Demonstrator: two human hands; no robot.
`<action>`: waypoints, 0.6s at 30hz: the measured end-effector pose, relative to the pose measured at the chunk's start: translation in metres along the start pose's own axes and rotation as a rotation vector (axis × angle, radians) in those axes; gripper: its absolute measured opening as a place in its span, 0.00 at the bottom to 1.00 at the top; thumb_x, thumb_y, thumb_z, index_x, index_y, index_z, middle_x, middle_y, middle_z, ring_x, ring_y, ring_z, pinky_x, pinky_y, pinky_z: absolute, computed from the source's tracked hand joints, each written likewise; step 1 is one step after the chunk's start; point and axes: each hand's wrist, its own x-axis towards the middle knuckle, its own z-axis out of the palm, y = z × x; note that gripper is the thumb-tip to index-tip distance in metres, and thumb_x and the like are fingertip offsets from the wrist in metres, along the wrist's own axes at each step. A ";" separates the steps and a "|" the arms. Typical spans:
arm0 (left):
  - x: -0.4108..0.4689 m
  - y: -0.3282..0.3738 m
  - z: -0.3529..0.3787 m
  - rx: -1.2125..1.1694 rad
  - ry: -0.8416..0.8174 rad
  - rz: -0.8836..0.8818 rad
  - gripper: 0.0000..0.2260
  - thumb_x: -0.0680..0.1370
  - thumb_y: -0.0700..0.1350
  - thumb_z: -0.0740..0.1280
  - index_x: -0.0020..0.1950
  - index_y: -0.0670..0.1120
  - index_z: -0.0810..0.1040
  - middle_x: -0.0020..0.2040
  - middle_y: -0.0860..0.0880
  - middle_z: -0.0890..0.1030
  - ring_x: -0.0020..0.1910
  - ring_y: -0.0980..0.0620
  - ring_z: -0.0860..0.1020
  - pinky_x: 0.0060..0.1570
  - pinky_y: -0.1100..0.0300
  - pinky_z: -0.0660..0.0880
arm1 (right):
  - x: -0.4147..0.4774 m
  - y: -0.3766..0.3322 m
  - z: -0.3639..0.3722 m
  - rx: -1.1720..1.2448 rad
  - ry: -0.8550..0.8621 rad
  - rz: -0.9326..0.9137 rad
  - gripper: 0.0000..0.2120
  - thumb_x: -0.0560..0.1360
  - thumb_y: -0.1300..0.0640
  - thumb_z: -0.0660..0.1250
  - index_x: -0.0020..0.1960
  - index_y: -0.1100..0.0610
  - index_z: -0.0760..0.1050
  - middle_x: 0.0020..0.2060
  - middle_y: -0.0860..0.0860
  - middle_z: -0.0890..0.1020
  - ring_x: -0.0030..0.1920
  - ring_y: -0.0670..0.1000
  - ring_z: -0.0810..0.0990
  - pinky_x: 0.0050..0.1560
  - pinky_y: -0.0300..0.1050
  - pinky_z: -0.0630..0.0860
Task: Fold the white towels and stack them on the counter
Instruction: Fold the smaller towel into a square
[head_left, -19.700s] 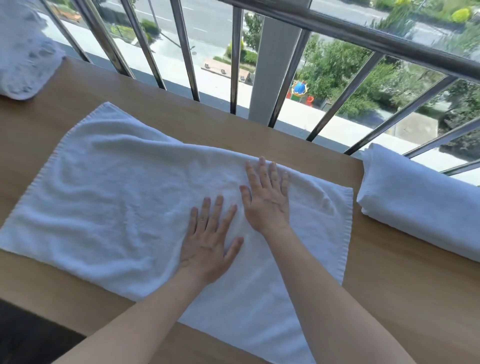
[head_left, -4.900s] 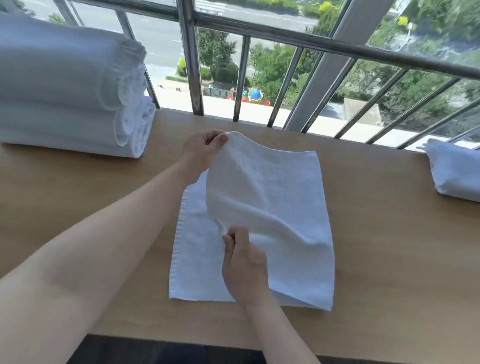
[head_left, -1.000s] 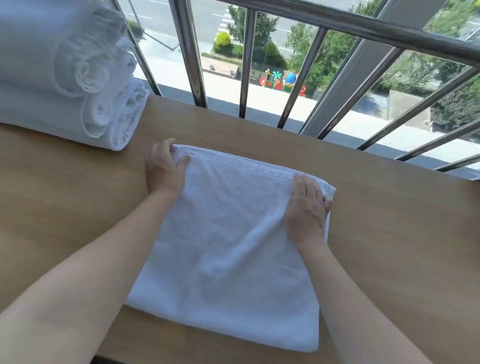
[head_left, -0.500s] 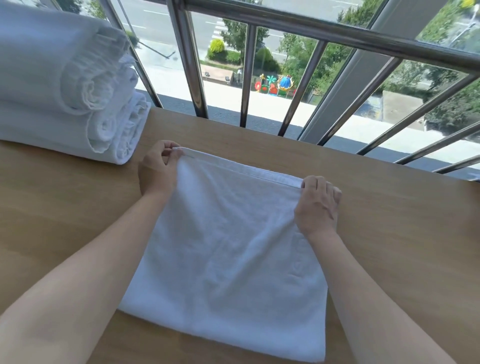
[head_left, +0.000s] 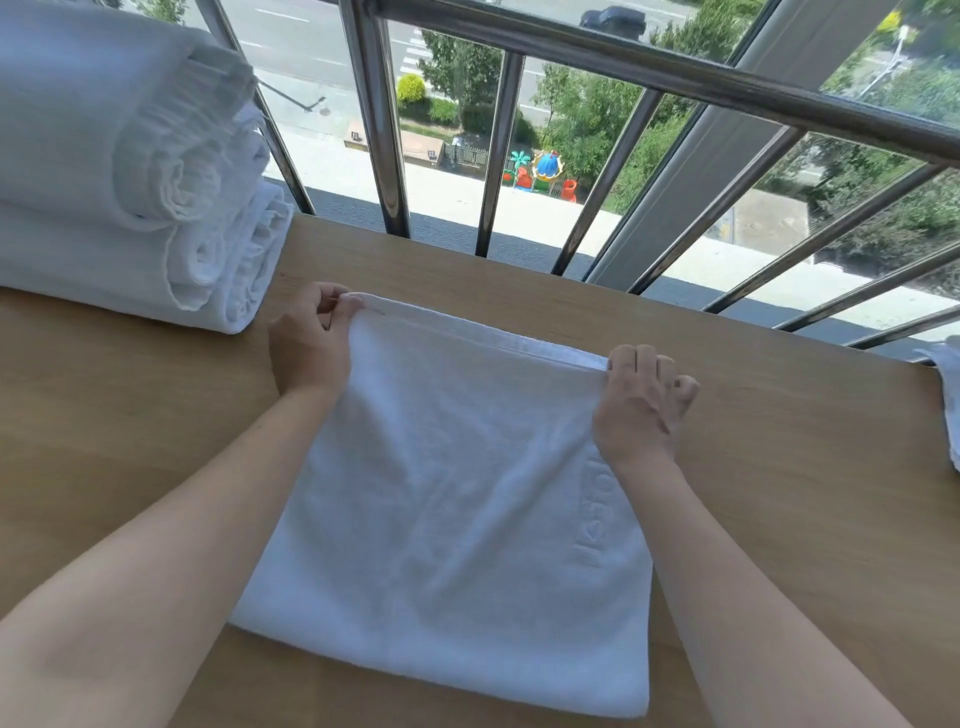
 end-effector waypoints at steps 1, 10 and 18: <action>0.001 0.002 0.000 0.005 0.017 0.025 0.06 0.79 0.53 0.70 0.49 0.51 0.80 0.40 0.59 0.79 0.37 0.62 0.76 0.41 0.64 0.70 | 0.001 0.000 0.000 0.001 0.047 0.002 0.18 0.66 0.71 0.58 0.52 0.57 0.72 0.48 0.54 0.73 0.52 0.58 0.70 0.51 0.53 0.59; 0.005 -0.008 0.009 0.138 0.005 0.061 0.10 0.80 0.50 0.67 0.57 0.47 0.81 0.50 0.49 0.84 0.48 0.45 0.80 0.48 0.54 0.72 | 0.007 -0.006 0.016 0.036 0.019 0.056 0.16 0.72 0.71 0.58 0.57 0.59 0.72 0.50 0.58 0.74 0.49 0.60 0.73 0.49 0.53 0.65; -0.129 0.017 0.008 0.311 -0.352 0.449 0.19 0.82 0.49 0.57 0.70 0.45 0.75 0.74 0.47 0.72 0.76 0.46 0.67 0.71 0.49 0.62 | -0.067 -0.048 -0.001 0.369 0.143 0.040 0.19 0.77 0.64 0.60 0.68 0.61 0.72 0.62 0.57 0.77 0.63 0.61 0.74 0.64 0.56 0.66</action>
